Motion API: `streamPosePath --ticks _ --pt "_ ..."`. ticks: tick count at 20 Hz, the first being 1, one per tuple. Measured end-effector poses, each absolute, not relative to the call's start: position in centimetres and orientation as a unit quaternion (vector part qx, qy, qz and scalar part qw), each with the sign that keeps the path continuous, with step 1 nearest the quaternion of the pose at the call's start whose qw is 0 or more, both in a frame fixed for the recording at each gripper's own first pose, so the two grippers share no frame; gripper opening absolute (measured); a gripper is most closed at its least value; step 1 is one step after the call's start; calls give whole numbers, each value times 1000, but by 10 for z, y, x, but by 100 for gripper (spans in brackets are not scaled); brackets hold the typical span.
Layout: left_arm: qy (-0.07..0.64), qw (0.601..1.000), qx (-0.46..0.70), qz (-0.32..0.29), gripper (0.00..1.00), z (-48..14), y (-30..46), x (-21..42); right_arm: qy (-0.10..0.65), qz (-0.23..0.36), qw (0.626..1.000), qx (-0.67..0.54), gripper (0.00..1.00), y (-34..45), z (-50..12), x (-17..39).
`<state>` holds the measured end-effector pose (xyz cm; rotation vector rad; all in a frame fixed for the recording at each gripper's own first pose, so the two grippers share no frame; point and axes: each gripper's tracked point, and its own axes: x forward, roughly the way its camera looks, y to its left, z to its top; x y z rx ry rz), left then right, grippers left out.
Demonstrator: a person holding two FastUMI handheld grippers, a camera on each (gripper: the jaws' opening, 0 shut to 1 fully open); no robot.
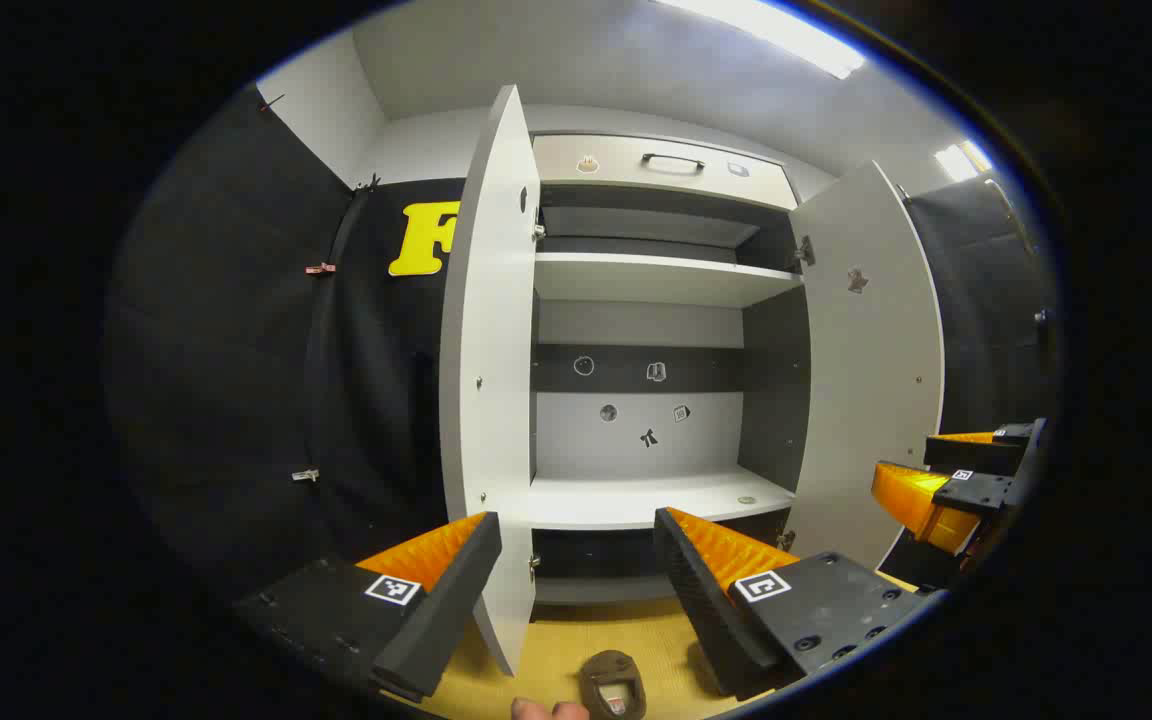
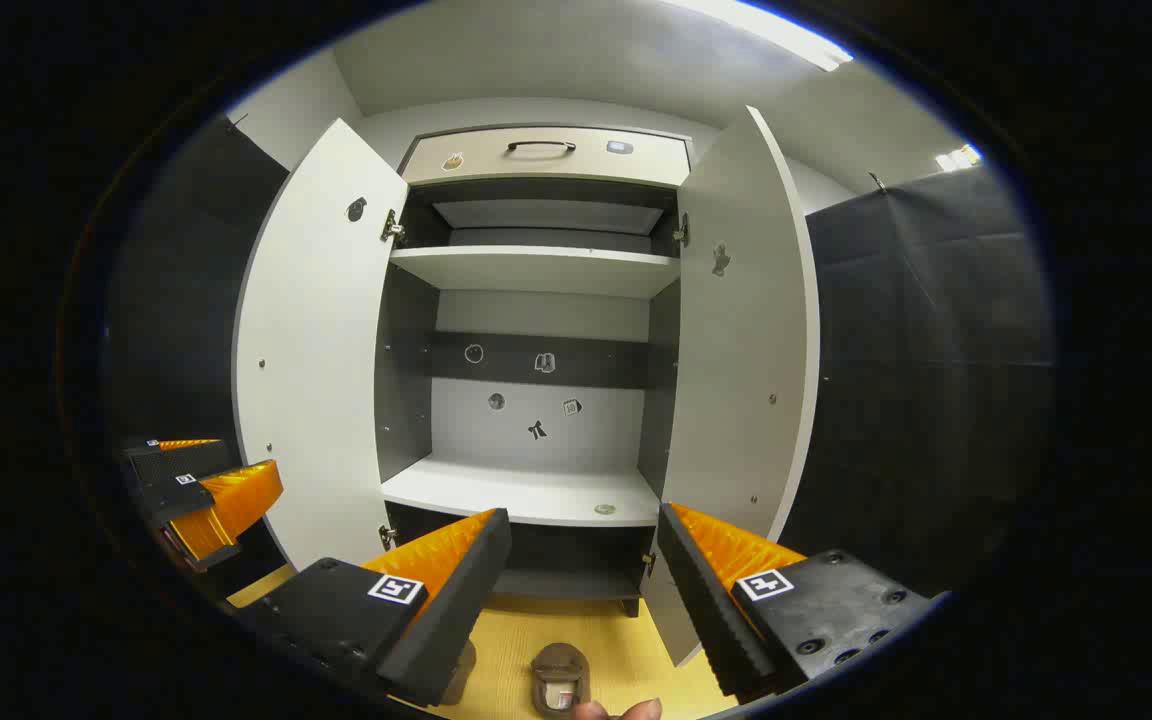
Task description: Grab one shoe with the right hand and put it into the shoe cabinet, grab the other shoe with the left hand and put it into the shoe cabinet; then close the right door with the right hand and the left door with the left hand.
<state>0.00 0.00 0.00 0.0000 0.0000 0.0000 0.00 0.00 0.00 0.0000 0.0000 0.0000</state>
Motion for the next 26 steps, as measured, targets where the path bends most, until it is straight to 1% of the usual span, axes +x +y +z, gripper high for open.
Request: streamPosePath --ticks 18,23,26 --pt "-3 1000 14 -5 98 -1 4 2 12 0 1000 12 98 7 -8 5" --pt "-9 1000 21 -6 97 0 6 -2 32 3 999 8 98 10 -26 9" --pt "-11 1000 21 -6 97 -5 9 -6 65 13 998 11 98 17 -53 8"
